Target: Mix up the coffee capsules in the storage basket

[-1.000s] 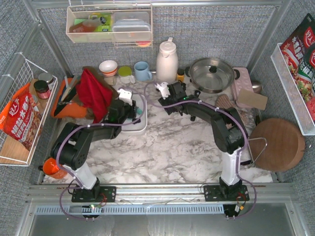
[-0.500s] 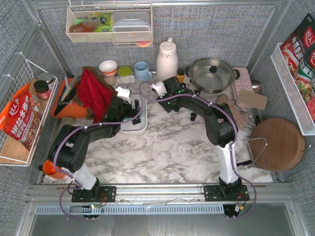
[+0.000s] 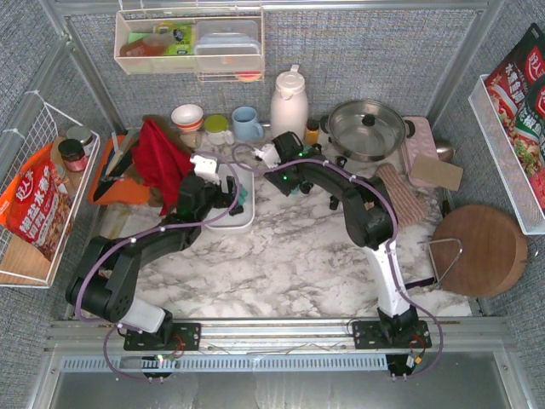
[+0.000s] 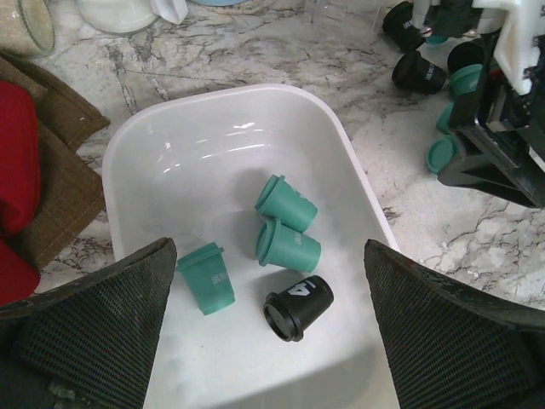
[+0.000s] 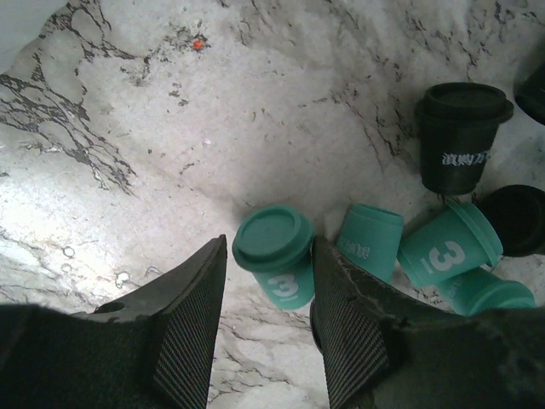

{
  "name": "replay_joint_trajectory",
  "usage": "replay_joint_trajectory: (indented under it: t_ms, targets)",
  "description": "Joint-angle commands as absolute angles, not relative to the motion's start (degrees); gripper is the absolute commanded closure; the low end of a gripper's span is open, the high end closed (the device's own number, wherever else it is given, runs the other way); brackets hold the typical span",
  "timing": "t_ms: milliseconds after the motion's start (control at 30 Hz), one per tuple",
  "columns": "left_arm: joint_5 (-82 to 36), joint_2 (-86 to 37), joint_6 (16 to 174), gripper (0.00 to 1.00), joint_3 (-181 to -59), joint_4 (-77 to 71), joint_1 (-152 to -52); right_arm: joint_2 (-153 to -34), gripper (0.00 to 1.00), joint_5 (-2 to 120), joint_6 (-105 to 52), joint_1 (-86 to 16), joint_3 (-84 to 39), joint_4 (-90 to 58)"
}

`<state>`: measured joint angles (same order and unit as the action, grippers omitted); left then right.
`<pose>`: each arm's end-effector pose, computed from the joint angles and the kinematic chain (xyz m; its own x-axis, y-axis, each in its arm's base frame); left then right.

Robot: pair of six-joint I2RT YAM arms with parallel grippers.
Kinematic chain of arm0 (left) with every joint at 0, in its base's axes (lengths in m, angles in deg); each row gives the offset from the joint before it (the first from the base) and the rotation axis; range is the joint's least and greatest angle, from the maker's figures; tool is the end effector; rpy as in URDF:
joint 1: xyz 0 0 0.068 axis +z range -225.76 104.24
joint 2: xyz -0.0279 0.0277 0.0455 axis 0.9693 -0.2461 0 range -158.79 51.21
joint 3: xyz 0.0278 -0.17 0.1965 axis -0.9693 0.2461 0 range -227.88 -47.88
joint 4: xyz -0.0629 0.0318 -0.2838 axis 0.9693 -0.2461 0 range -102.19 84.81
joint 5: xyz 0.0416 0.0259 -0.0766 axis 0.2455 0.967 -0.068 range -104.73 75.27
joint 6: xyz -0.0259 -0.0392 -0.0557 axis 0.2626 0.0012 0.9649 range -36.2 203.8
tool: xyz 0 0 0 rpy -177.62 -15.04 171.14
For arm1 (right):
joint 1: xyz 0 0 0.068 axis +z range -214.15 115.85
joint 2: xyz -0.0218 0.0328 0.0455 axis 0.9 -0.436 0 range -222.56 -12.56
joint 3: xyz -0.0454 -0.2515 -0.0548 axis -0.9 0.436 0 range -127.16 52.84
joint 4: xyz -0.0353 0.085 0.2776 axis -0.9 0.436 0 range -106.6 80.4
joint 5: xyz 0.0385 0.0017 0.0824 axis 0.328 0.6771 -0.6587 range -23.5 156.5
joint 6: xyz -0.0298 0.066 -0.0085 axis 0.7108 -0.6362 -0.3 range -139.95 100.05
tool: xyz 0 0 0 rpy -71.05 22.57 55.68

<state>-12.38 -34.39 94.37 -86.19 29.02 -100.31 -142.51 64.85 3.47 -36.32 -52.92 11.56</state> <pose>0.3323 -0.1491 0.1710 -0.2719 -0.0774 -0.9592 0.3346 0.9270 -0.1696 0.4787 0.2547 0.1410 -0.4509 -0.6873 -0.5695 -0.7209 0.6566 -0.2217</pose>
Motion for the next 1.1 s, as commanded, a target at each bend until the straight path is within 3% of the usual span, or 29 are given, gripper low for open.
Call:
replay_joint_trajectory:
  t_ms: [0, 400, 567, 800, 1067]
  targets:
    - [-13.32, -33.7, 94.35, 0.01, -85.85, 30.25, -100.26, -144.29, 0.51, 67.11, 4.47, -35.62, -55.46, 15.15]
    - [-14.04, -34.48, 93.73, 0.01, -85.85, 30.51, -100.26, -148.25, 0.51, 67.92, 6.32, -34.45, -61.06, 20.57]
    - [-14.57, -34.75, 93.69, 0.01, -85.85, 30.7, -100.29, -146.33, 0.58, 68.78, 6.54, -34.45, -58.54, 18.12]
    - [-22.67, -35.73, 90.59, 0.01, -85.23, 35.13, -100.69, -135.76, 0.58, 64.97, 3.14, -34.61, -49.62, 12.19]
    - [-25.72, -36.86, 73.7, 0.01, -81.95, 46.3, -108.75, -116.23, 0.58, 49.1, -13.55, -37.25, -31.71, -1.08]
